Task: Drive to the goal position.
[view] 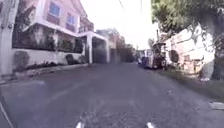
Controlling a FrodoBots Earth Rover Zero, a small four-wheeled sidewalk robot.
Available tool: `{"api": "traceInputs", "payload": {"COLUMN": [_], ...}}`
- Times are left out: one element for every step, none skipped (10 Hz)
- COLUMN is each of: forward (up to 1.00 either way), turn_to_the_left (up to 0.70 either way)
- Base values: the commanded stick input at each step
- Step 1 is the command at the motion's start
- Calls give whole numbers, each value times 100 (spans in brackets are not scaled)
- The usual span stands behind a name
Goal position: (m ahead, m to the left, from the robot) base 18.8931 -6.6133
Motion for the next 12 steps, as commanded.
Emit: {"api": "traceInputs", "payload": {"forward": [70,70,70,70,70,70,70,70,70,70,70,70], "turn_to_the_left": [0,0,0,0,0,0,0,0,0,0,0,0]}}
